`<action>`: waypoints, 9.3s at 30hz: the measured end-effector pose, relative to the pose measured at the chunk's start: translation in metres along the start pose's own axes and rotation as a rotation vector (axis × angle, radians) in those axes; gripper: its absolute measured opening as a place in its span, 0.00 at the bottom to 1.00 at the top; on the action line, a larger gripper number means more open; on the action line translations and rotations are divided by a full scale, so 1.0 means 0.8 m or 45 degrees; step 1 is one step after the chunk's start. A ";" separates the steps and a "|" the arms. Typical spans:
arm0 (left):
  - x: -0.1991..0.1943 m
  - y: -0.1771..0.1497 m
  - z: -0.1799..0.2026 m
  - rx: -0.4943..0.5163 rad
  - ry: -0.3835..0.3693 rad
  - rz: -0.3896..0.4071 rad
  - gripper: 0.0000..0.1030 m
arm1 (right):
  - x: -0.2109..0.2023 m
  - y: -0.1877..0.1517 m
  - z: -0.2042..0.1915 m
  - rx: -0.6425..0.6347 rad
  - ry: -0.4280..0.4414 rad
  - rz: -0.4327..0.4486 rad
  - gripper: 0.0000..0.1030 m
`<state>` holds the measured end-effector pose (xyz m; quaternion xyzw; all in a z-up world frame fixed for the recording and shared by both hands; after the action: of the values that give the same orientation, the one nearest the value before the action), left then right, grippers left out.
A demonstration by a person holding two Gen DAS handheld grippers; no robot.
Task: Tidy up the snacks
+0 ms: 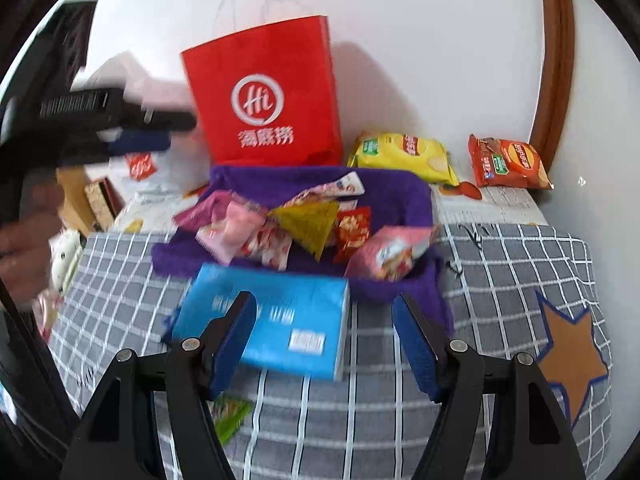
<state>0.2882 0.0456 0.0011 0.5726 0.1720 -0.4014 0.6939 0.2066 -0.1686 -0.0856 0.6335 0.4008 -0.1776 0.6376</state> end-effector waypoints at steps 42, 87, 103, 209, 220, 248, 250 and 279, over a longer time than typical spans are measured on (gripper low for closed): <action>0.053 -0.185 -0.067 -0.068 0.174 -0.228 0.54 | 0.024 -0.130 -0.036 -0.041 0.152 -0.009 0.58; -0.005 -0.216 -0.010 0.075 0.171 -0.118 0.37 | 0.009 -0.096 -0.008 0.003 0.067 0.023 0.58; -0.016 -0.205 0.018 0.097 0.127 -0.079 0.37 | -0.013 -0.070 -0.006 -0.007 0.045 0.096 0.58; 0.125 -0.012 -0.109 -0.139 0.251 -0.231 0.37 | 0.211 0.131 -0.001 -0.160 -0.100 -0.148 0.58; 0.138 -0.016 -0.104 -0.115 0.259 -0.266 0.38 | 0.210 0.131 -0.001 -0.167 -0.115 -0.148 0.59; 0.106 -0.003 -0.101 -0.128 0.226 -0.141 0.66 | 0.178 0.139 -0.003 -0.135 -0.109 -0.042 0.60; 0.100 0.000 -0.098 -0.122 0.228 -0.115 0.69 | 0.174 0.141 -0.003 -0.130 -0.108 -0.030 0.61; 0.011 -0.024 -0.031 0.000 0.229 0.011 0.73 | 0.029 0.097 -0.015 -0.030 -0.187 0.103 0.64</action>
<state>0.2847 0.0647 -0.0248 0.6070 0.2313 -0.3452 0.6774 0.2744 -0.1405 -0.0497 0.6270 0.3289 -0.1928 0.6794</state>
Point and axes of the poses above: each gripper's, at about its wrist camera, not at the fingertips, and x roughly the way its jaws point, z to its right, y to its top, the point moved 1 cm from there along x, roughly the way its jaws point, and after that the axes turned 2 degrees about x, right-handed, at the moved point
